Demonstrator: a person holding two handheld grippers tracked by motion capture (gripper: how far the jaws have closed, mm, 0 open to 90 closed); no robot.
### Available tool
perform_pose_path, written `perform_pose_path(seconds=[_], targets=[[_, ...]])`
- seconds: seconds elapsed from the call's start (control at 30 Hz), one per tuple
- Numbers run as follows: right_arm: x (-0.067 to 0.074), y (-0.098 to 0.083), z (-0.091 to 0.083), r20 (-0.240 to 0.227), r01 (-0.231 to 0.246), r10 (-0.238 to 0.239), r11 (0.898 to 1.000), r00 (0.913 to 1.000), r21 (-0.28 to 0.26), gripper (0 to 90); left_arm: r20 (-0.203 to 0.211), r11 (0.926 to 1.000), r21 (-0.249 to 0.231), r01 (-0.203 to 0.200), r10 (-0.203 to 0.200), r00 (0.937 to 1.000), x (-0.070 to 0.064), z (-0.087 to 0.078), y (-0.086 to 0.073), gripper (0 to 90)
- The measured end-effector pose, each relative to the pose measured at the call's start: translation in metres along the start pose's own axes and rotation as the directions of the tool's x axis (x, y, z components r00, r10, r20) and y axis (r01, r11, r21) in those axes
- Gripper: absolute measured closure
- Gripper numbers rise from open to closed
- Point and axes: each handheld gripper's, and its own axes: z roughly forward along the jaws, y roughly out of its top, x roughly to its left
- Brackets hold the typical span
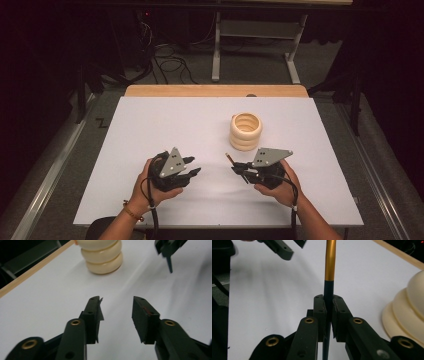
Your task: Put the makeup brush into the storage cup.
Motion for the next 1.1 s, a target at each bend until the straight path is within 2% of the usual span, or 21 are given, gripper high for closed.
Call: perform_pose_path(seconds=[0.13,0.2,0.27,0.37,0.4,0.5,0.53,0.57,0.63,0.7,0.77,0.83,0.9,1.0,1.1], targets=[[-0.004,0.001,-0.006,0.022,-0.008,0.009,1.0,0.9997,-0.026,84.4,-0.03,0.9999,0.009,0.007,-0.007,0.9995,0.004,-0.008,-0.011,47.7],[-0.007,0.001,-0.011,0.046,-0.02,0.022,0.999,0.9987,-0.041,84.4,-0.066,0.9998,0.011,0.019,-0.018,0.9977,0.008,-0.015,-0.024,44.1],[-0.009,0.001,-0.015,0.056,-0.03,0.033,0.998,0.9979,-0.057,84.4,-0.078,0.9996,0.02,0.022,-0.02,0.9967,0.011,-0.019,-0.031,40.0],[-0.013,0.0,-0.019,0.071,-0.038,0.043,0.996,0.9965,-0.078,84.4,-0.082,0.999,0.026,0.035,-0.033,0.9961,0.013,-0.022,-0.038,35.1],[-0.014,0.0,-0.02,0.079,-0.038,0.044,0.996,0.9959,-0.081,84.5,-0.097,0.9986,0.031,0.043,-0.04,0.9945,0.014,-0.024,-0.046,34.2],[-0.016,0.0,-0.024,0.094,-0.04,0.049,0.995,0.9944,-0.092,84.4,-0.114,0.9964,0.044,0.072,-0.067,0.9913,0.016,-0.026,-0.057,27.9],[-0.016,0.0,-0.024,0.094,-0.04,0.049,0.995,0.9944,-0.092,84.4,-0.114,0.9964,0.044,0.072,-0.067,0.9913,0.016,-0.026,-0.057,27.3],[-0.018,0.001,-0.027,0.101,-0.047,0.058,0.993,0.9932,-0.11,84.4,-0.114,0.996,0.032,0.083,-0.079,0.9903,0.018,-0.029,-0.064,26.8],[-0.02,0.001,-0.03,0.109,-0.056,0.07,0.99,0.9916,-0.126,84.4,-0.111,0.9947,0.044,0.093,-0.087,0.99,0.019,-0.028,-0.069,23.2],[-0.022,0.002,-0.033,0.119,-0.053,0.07,0.99,0.9905,-0.133,84.4,-0.124,0.9917,0.047,0.12,-0.113,0.9858,0.02,-0.027,-0.075,20.0],[-0.023,0.004,-0.036,0.132,-0.063,0.083,0.987,0.9877,-0.148,84.4,-0.125,0.9895,0.04,0.138,-0.132,0.9833,0.018,-0.027,-0.078,19.2],[-0.026,0.005,-0.039,0.139,-0.06,0.083,0.985,0.9868,-0.161,84.4,-0.134,0.99,0.04,0.135,-0.128,0.9827,0.016,-0.028,-0.078,17.6],[-0.027,0.007,-0.041,0.149,-0.066,0.092,0.982,0.9846,-0.175,84.4,-0.125,0.9886,0.037,0.146,-0.14,0.9823,0.014,-0.027,-0.078,16.9],[-0.03,0.008,-0.044,0.167,-0.066,0.1,0.979,0.9808,-0.194,84.4,-0.13,0.9903,0.039,0.133,-0.127,0.9833,0.012,-0.027,-0.076,16.5],[-0.033,0.009,-0.046,0.176,-0.071,0.11,0.974,0.9782,-0.215,84.4,-0.131,0.9894,0.035,0.141,-0.135,0.9822,0.012,-0.027,-0.077,16.5]])
